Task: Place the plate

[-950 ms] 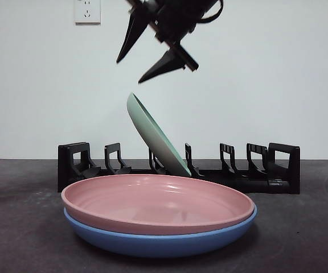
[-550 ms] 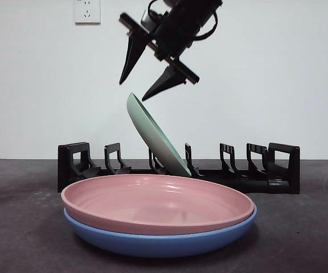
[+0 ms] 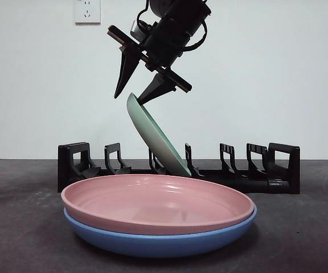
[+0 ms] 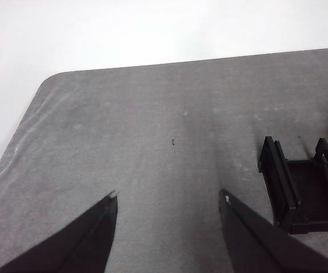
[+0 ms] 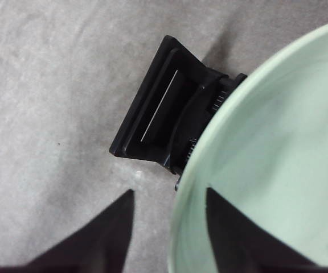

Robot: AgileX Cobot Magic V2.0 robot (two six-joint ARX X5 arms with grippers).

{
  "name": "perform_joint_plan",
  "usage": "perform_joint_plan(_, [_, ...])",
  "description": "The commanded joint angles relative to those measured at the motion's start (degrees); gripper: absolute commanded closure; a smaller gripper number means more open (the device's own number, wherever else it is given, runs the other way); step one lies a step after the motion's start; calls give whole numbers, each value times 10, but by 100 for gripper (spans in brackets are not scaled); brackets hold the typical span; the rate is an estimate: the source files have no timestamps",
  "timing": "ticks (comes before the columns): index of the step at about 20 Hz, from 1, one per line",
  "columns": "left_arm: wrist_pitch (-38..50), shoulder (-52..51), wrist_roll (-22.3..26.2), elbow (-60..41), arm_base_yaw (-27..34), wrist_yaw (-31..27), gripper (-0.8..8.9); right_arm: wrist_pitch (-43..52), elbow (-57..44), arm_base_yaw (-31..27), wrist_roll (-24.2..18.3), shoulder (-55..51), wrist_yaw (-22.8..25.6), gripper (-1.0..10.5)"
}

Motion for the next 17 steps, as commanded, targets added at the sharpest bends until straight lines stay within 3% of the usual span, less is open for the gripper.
perform_joint_plan(1, [6, 2, -2, 12, 0, 0, 532, 0, 16, 7, -6, 12, 6, 838])
perform_joint_plan(5, [7, 2, -2, 12, 0, 0, 532, -18, 17, 7, -22, 11, 3, 932])
perform_joint_plan(14, [10, 2, -2, 12, 0, 0, 532, -33, 76, 15, -77, -31, 16, 932])
perform_joint_plan(17, [11, 2, -2, 12, 0, 0, 532, -44, 89, 23, -111, -54, 63, 932])
